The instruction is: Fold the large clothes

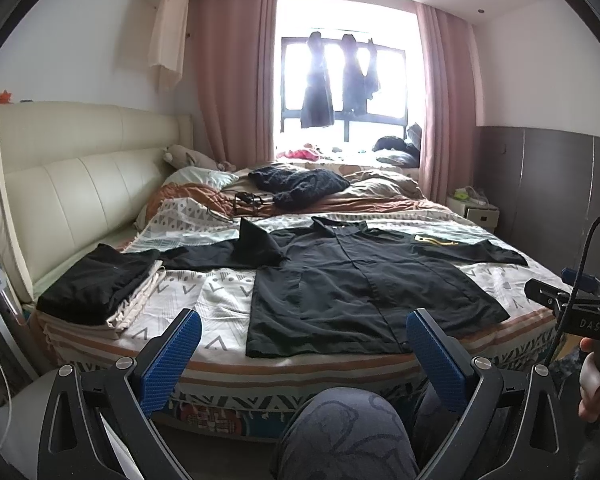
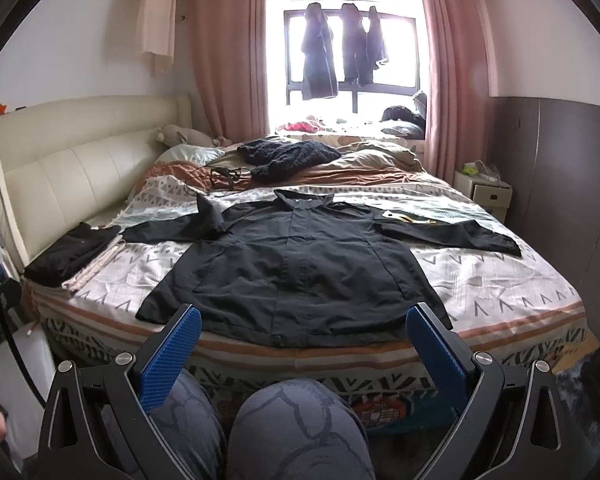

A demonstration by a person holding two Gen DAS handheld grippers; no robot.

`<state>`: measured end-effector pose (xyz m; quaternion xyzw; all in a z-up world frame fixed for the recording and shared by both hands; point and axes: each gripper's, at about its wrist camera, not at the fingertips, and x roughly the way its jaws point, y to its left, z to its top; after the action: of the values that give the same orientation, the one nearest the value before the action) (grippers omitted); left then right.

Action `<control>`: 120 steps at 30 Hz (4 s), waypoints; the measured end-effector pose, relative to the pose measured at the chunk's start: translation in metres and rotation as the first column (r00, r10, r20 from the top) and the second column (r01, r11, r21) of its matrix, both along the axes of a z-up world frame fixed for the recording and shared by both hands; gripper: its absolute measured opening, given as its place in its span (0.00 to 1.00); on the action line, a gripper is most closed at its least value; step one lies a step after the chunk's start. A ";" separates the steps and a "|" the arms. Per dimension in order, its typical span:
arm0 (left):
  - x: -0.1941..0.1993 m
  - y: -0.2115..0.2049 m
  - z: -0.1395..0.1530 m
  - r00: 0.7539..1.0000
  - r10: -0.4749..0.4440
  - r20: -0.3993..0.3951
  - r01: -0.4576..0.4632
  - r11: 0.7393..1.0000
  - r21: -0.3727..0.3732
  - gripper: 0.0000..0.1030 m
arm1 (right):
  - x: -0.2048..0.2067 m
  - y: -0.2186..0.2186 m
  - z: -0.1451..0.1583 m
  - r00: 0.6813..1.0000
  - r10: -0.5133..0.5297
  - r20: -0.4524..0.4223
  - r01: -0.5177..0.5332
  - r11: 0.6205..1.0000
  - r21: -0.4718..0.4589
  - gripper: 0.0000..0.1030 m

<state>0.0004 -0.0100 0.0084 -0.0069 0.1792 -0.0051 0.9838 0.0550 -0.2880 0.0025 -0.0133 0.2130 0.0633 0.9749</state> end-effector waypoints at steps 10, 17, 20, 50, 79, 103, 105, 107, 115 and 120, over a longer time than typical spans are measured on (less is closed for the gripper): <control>0.052 0.008 -0.003 0.999 0.015 -0.037 -0.015 1.000 -0.005 0.99 | 0.043 0.003 -0.005 1.000 -0.001 -0.024 0.001 1.000 0.022 0.99; 0.110 0.024 -0.003 0.996 0.045 -0.073 -0.046 0.999 -0.007 1.00 | 0.099 0.018 -0.004 0.999 0.018 -0.045 -0.017 1.000 0.010 0.99; 0.135 0.032 -0.003 0.994 0.059 -0.094 -0.059 0.998 -0.002 1.00 | 0.127 0.026 -0.001 0.999 0.024 -0.048 -0.024 1.000 0.015 0.99; 0.335 0.198 -0.033 0.905 0.339 -0.257 -0.361 0.931 -0.043 0.95 | 0.387 0.166 -0.026 0.957 0.232 -0.173 -0.219 0.971 0.091 0.99; 0.529 0.325 -0.158 0.675 0.416 -0.609 -0.591 0.799 -0.110 0.80 | 0.579 0.224 -0.120 0.856 0.337 -0.391 -0.258 0.935 0.242 0.68; 0.575 0.318 -0.103 0.688 0.492 -0.533 -0.624 0.776 -0.090 0.02 | 0.611 0.202 -0.157 0.815 0.380 -0.438 -0.186 0.887 0.423 0.46; 0.578 0.309 -0.079 0.720 0.489 -0.493 -0.602 0.793 -0.094 0.02 | 0.611 0.200 -0.158 0.813 0.386 -0.437 -0.183 0.881 0.437 0.44; 0.581 0.295 -0.048 0.762 0.473 -0.442 -0.565 0.820 -0.097 0.01 | 0.613 0.199 -0.160 0.809 0.394 -0.437 -0.177 0.872 0.457 0.41; 0.597 0.227 0.049 0.870 0.399 -0.291 -0.435 0.897 -0.071 0.01 | 0.616 0.195 -0.165 0.785 0.426 -0.451 -0.160 0.841 0.517 0.36; 0.612 0.170 0.091 0.923 0.309 -0.228 -0.332 0.941 -0.069 0.01 | 0.611 0.176 -0.150 0.791 0.428 -0.438 -0.145 0.825 0.545 0.36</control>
<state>0.6125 0.1602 0.0998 -0.0890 0.2796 0.1473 0.9446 0.6662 -0.1115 -0.1478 0.2162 0.4523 0.2680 0.8227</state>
